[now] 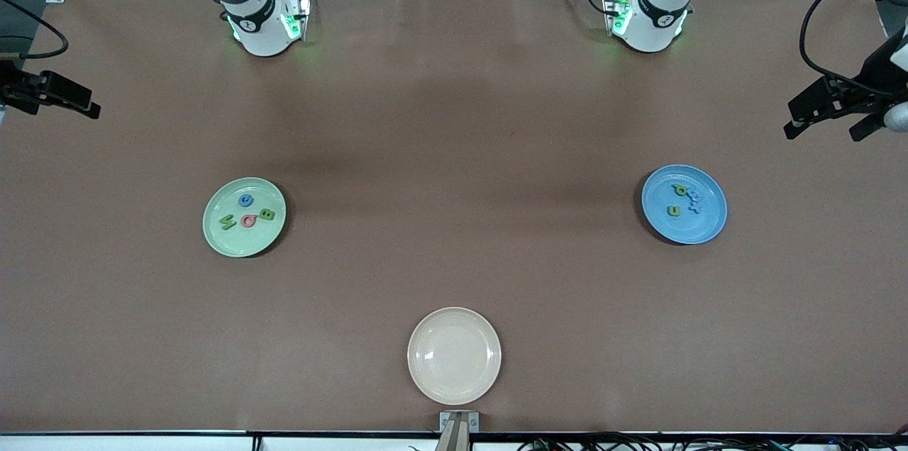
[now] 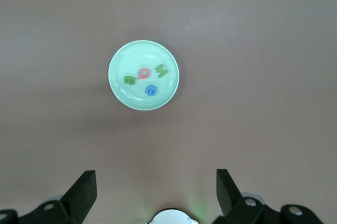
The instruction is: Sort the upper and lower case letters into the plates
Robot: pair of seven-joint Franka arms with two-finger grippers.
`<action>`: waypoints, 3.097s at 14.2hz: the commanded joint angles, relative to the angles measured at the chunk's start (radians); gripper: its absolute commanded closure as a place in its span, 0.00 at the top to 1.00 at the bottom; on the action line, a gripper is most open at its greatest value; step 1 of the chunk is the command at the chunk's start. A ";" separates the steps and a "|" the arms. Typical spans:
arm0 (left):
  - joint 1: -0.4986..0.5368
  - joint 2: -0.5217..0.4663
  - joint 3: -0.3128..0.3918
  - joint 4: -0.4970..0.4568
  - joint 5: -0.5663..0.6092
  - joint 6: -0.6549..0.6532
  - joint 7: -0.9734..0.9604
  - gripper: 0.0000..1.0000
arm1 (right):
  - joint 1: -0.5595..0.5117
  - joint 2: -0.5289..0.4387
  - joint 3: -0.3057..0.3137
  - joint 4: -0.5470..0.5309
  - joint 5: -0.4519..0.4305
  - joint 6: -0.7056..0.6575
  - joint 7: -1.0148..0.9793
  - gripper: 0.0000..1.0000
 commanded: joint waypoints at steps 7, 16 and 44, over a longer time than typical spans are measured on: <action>0.001 0.081 -0.008 0.088 0.023 -0.019 0.017 1.00 | 0.019 -0.034 0.010 -0.045 -0.019 0.043 0.004 1.00; 0.000 0.074 -0.012 0.089 0.023 -0.019 0.014 1.00 | 0.008 -0.106 -0.002 -0.143 -0.005 0.080 0.006 1.00; -0.006 0.052 -0.022 0.084 0.078 -0.196 0.012 1.00 | 0.013 -0.123 0.000 -0.154 -0.002 0.129 0.006 1.00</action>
